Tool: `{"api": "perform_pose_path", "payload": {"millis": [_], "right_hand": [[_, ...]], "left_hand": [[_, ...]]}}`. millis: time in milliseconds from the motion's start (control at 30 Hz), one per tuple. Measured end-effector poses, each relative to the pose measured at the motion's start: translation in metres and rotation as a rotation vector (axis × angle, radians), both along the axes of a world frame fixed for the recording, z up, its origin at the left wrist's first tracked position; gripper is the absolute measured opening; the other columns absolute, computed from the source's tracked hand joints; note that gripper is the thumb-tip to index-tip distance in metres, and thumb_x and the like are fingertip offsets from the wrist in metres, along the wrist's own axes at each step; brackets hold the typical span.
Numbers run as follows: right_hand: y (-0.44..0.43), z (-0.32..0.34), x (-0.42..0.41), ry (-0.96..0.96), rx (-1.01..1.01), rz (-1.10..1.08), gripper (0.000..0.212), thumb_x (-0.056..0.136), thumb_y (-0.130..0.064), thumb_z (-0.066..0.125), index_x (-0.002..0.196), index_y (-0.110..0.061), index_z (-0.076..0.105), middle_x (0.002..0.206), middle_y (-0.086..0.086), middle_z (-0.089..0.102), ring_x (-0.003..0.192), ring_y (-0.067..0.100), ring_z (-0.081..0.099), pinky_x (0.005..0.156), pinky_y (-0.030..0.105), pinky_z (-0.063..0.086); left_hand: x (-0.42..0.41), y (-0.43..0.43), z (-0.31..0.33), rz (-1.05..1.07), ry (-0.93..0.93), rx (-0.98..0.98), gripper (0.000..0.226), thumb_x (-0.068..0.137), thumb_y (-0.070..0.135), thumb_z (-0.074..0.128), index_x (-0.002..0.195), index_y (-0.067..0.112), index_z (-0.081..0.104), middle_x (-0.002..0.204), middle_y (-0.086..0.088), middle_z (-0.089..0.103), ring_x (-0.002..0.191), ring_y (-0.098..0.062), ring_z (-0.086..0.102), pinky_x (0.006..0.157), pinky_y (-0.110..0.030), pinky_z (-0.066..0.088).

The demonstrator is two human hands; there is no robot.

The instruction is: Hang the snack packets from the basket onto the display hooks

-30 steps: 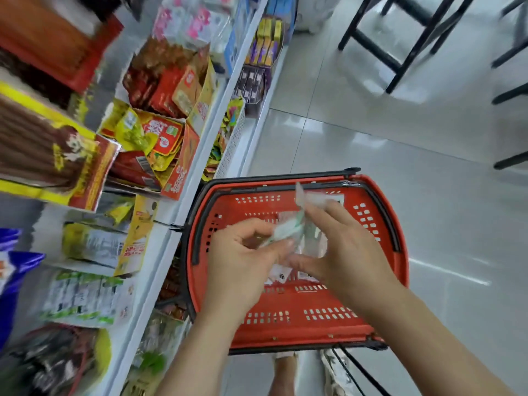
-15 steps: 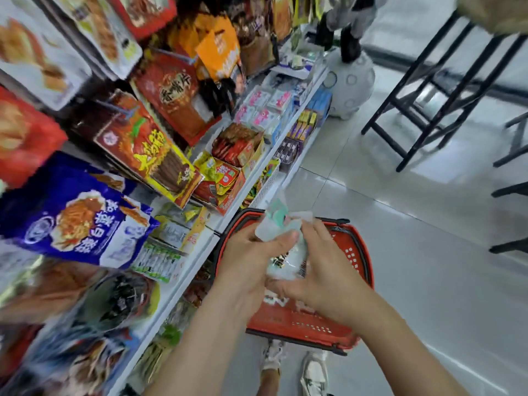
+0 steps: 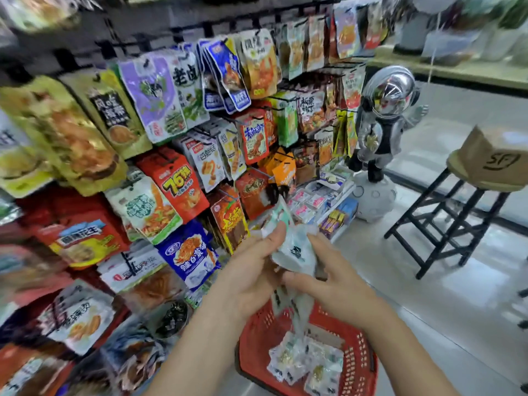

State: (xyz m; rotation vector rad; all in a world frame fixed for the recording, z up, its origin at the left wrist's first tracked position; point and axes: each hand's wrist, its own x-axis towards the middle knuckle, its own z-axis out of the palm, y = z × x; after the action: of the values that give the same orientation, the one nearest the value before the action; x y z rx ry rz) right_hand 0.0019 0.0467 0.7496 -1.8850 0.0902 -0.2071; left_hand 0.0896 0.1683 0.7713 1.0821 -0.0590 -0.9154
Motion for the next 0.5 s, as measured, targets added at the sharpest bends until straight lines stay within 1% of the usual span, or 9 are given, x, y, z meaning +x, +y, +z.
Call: {"api": "perform_pose_path", "payload": {"millis": [33, 67, 133, 200, 267, 300, 367, 433, 500], "right_hand": [[0.005, 0.007, 0.001, -0.011, 0.044, 0.006, 0.050, 0.077, -0.056, 0.071, 0.119, -0.053, 0.045, 0.113, -0.048, 0.044, 0.121, -0.018, 0.041, 0.099, 0.015, 0.039], [0.011, 0.016, 0.002, -0.005, 0.091, -0.008, 0.051, 0.072, -0.062, 0.070, 0.116, -0.056, 0.044, 0.112, -0.049, 0.042, 0.126, -0.017, 0.035, 0.104, 0.020, 0.037], [0.024, 0.027, 0.007, 0.011, 0.149, -0.063, 0.051, 0.064, -0.071, 0.063, 0.111, -0.061, 0.044, 0.122, -0.047, 0.033, 0.138, -0.007, 0.025, 0.114, 0.039, 0.031], [0.042, 0.040, 0.015, -0.010, 0.184, -0.080, 0.046, 0.067, -0.068, 0.051, 0.113, -0.060, 0.053, 0.135, -0.033, 0.044, 0.135, 0.002, 0.039, 0.111, 0.044, 0.036], [0.063, 0.054, 0.025, -0.042, 0.205, -0.105, 0.032, 0.085, -0.055, 0.044, 0.103, -0.041, 0.066, 0.115, -0.021, 0.064, 0.105, -0.001, 0.060, 0.088, 0.028, 0.050], [0.072, 0.058, 0.030, -0.047, 0.225, -0.133, 0.029, 0.094, -0.047, 0.042, 0.096, -0.028, 0.064, 0.103, -0.016, 0.065, 0.086, -0.003, 0.060, 0.072, 0.019, 0.048], [0.089, 0.069, 0.039, 0.016, 0.222, -0.255, 0.029, 0.101, -0.034, 0.041, 0.089, -0.009, 0.049, 0.087, 0.004, 0.051, 0.063, 0.009, 0.050, 0.054, 0.020, 0.040], [0.103, 0.073, 0.050, -0.023, 0.180, -0.293, 0.038, 0.098, -0.032, 0.049, 0.086, 0.004, 0.046, 0.077, 0.017, 0.044, 0.058, 0.031, 0.045, 0.054, 0.030, 0.035], [0.116, 0.081, 0.065, -0.111, 0.088, -0.272, 0.051, 0.095, -0.033, 0.058, 0.091, 0.018, 0.051, 0.078, 0.037, 0.054, 0.064, 0.049, 0.047, 0.060, 0.032, 0.035]], "left_hand": [[-0.001, 0.007, 0.009, 0.021, -0.019, -0.010, 0.056, 0.079, 0.033, 0.062, 0.124, -0.001, 0.060, 0.122, -0.019, 0.064, 0.117, -0.038, 0.059, 0.095, -0.049, 0.049], [0.000, 0.014, 0.016, 0.046, -0.035, -0.029, 0.057, 0.080, 0.033, 0.061, 0.125, -0.002, 0.058, 0.123, -0.020, 0.064, 0.117, -0.039, 0.058, 0.091, -0.047, 0.051], [0.001, 0.030, 0.029, 0.083, -0.067, -0.071, 0.054, 0.080, 0.030, 0.060, 0.122, -0.003, 0.059, 0.120, -0.021, 0.065, 0.111, -0.038, 0.062, 0.085, -0.045, 0.054], [0.004, 0.047, 0.043, 0.105, -0.108, -0.116, 0.047, 0.080, 0.026, 0.059, 0.117, -0.003, 0.061, 0.112, -0.019, 0.069, 0.093, -0.031, 0.068, 0.072, -0.039, 0.058], [0.010, 0.067, 0.053, 0.134, -0.152, -0.154, 0.037, 0.080, 0.022, 0.057, 0.110, 0.000, 0.063, 0.099, -0.014, 0.072, 0.081, -0.025, 0.070, 0.064, -0.034, 0.056], [0.014, 0.079, 0.058, 0.155, -0.169, -0.164, 0.033, 0.080, 0.021, 0.057, 0.108, 0.002, 0.063, 0.093, -0.011, 0.072, 0.078, -0.023, 0.070, 0.063, -0.033, 0.056], [0.023, 0.102, 0.066, 0.200, -0.228, -0.143, 0.030, 0.080, 0.020, 0.057, 0.106, 0.005, 0.061, 0.088, -0.009, 0.071, 0.075, -0.021, 0.069, 0.062, -0.033, 0.056], [0.029, 0.130, 0.074, 0.262, -0.344, -0.060, 0.023, 0.081, 0.019, 0.061, 0.101, 0.008, 0.063, 0.090, -0.010, 0.069, 0.077, -0.024, 0.066, 0.062, -0.035, 0.055], [0.034, 0.159, 0.086, 0.333, -0.567, 0.113, 0.006, 0.085, 0.016, 0.065, 0.084, 0.012, 0.060, 0.078, -0.008, 0.063, 0.068, -0.022, 0.059, 0.057, -0.031, 0.047]]}}
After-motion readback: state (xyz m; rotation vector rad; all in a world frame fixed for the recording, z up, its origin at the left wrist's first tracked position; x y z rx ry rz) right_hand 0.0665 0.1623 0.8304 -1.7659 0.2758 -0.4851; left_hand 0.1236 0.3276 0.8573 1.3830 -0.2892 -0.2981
